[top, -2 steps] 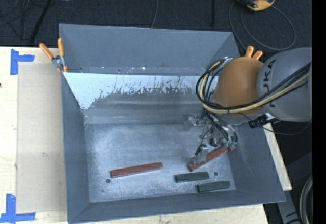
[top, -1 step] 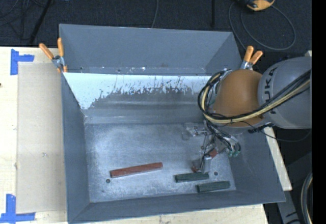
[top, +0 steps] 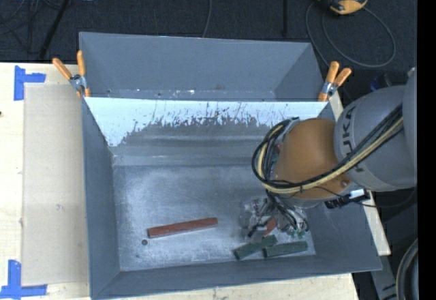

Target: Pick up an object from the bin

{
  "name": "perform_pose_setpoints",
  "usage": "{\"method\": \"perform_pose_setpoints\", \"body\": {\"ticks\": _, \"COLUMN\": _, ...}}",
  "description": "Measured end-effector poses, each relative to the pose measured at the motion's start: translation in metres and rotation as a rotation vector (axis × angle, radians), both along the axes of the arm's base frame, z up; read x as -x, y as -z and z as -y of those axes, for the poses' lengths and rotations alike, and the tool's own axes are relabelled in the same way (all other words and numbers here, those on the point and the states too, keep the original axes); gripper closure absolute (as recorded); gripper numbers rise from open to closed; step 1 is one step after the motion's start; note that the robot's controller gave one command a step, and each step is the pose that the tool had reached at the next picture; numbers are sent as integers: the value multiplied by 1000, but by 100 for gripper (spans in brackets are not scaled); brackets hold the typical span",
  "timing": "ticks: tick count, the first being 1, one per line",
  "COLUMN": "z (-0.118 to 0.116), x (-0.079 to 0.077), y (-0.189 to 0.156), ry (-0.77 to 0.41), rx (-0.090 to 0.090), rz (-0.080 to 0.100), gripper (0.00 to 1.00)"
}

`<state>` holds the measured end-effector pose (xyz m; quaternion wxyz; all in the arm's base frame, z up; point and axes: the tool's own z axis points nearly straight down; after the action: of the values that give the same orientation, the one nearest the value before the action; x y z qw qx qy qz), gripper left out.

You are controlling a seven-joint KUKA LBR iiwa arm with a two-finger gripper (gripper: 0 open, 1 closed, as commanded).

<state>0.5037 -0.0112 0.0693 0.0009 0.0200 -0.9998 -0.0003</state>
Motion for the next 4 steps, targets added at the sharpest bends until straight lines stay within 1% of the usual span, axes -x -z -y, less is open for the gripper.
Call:
{"method": "perform_pose_setpoints", "body": {"ticks": 1, "z": 0, "x": -5, "y": -3, "ry": 0, "rx": -1, "rz": 18, "gripper": 0}}
{"method": "perform_pose_setpoints", "body": {"ticks": 2, "z": 0, "x": -1, "y": 0, "ry": -2, "rx": 0, "rz": 2, "gripper": 100}}
{"method": "perform_pose_setpoints", "body": {"ticks": 3, "z": 0, "x": -5, "y": -3, "ry": -1, "rx": -1, "rz": 18, "gripper": 0}}
{"method": "perform_pose_setpoints", "body": {"ticks": 4, "z": 0, "x": -4, "y": -3, "ry": -1, "rx": -1, "rz": 17, "gripper": 0}}
